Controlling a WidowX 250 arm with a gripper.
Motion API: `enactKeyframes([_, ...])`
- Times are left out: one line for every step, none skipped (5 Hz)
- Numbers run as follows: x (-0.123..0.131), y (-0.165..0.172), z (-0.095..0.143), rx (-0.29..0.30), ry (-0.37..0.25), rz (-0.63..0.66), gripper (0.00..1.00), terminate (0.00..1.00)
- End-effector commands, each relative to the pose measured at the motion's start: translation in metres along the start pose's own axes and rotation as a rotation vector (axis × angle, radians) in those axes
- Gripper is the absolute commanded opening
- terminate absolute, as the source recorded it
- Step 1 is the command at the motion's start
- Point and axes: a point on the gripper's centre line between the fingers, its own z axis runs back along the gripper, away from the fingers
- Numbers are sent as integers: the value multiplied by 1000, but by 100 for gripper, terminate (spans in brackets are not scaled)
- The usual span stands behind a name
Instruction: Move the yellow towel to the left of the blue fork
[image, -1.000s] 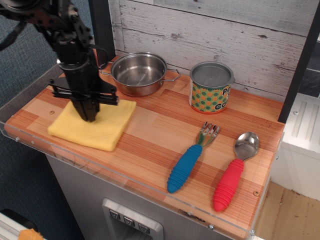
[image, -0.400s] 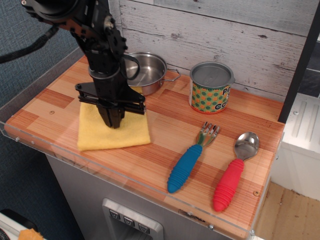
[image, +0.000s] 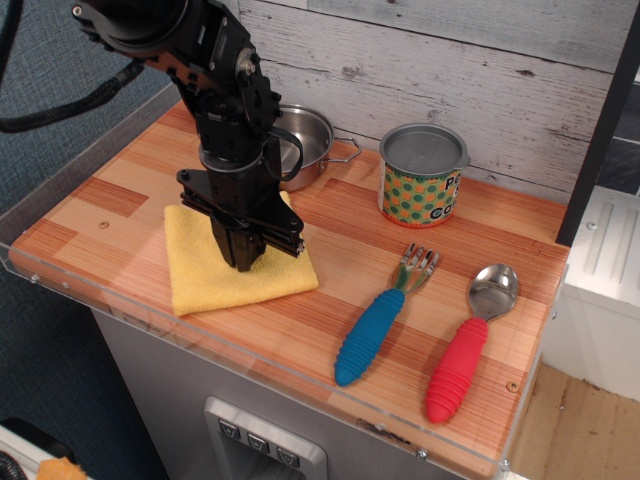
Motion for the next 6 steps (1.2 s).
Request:
enactKeyframes([-10, -6, 4, -30, -22, -122, 0, 0])
enactKeyframes([-18, -8, 3, -64, -14, -222, 0, 0])
enactKeyframes([-22, -12, 9, -26, -54, -416, 0, 0])
enactKeyframes([-18, -12, 15, -13, -96, -450, 0, 0])
enactKeyframes([-9, -12, 22, -22, -132, -502, 0, 0])
enactKeyframes([1, -12, 21, -10, -150, -513, 0, 0])
